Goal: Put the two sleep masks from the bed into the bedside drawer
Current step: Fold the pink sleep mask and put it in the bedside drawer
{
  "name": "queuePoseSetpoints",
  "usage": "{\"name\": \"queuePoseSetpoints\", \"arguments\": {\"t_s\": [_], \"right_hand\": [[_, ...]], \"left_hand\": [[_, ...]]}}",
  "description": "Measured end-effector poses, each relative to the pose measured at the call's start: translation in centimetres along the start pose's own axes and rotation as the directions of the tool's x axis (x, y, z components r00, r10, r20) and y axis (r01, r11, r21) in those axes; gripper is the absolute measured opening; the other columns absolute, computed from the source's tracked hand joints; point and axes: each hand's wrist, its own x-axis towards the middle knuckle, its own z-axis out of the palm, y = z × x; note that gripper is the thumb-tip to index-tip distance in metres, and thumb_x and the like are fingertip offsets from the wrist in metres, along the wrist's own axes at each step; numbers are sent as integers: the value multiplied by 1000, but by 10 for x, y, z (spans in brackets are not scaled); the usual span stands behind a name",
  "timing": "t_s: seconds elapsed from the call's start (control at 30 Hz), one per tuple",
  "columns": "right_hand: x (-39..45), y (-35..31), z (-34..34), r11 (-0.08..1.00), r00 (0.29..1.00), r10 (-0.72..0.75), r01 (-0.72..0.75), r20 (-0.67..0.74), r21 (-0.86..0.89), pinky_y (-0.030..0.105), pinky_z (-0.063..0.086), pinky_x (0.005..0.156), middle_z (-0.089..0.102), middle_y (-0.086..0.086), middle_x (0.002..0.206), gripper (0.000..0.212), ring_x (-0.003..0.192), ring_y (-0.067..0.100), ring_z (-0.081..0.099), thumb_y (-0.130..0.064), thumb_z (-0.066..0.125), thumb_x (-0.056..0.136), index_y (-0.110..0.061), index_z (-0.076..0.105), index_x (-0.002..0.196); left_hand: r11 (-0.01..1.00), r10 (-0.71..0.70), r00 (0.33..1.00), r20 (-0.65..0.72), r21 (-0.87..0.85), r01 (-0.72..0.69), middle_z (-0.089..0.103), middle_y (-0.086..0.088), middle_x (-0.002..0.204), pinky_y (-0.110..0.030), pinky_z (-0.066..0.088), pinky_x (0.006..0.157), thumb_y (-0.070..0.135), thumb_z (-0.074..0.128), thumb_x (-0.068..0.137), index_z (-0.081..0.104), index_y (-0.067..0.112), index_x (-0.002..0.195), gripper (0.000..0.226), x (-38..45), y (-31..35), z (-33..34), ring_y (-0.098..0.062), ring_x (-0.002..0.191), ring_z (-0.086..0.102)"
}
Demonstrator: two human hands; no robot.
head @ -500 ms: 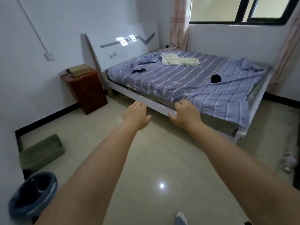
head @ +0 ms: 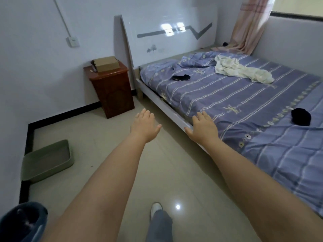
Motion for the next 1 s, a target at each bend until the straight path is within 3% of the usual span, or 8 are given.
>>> {"name": "queuePoseSetpoints", "arguments": {"t_s": [0.3,0.4,0.6,0.8,1.0], "right_hand": [[269,9,26,992,993,112,-115,48,52,43,21,113,39,23,140,53,134,34,27,-36,47,87,2,40,123],[362,28,37,985,985,158,-162,65,62,42,16,114,35,22,142,54,136,34,22,-35,46,88,3,38,125],[540,69,56,955,957,278,-284,82,81,41,10,117,21,21,150,64,141,32,11,-39,42,90,3,24,134],[714,99,65,932,940,337,-342,61,121,42,15,116,29,21,146,59,139,32,16,-38,45,89,1,33,131],[837,143,104,888,895,440,-446,70,109,40,14,116,27,19,148,61,140,31,15,-40,43,90,0,27,134]], "left_hand": [[998,26,998,50,49,-28,26,-18,149,-42,15,116,39,38,92,25,1,135,59,274,-82,-12,-29,141,13],[995,69,996,52,71,-73,26,-17,149,-42,14,117,40,38,92,26,2,135,59,375,-96,-13,-29,141,13],[980,187,982,32,65,-188,24,-17,150,-40,12,117,39,37,92,24,2,136,59,564,-107,-15,-28,142,12],[958,265,957,116,83,-276,22,-16,151,-41,13,117,37,36,93,21,3,137,58,757,-121,-19,-29,141,12],[931,353,926,130,50,-362,33,-19,143,-41,18,114,33,39,92,34,2,128,47,923,-129,9,-31,137,21]]}}
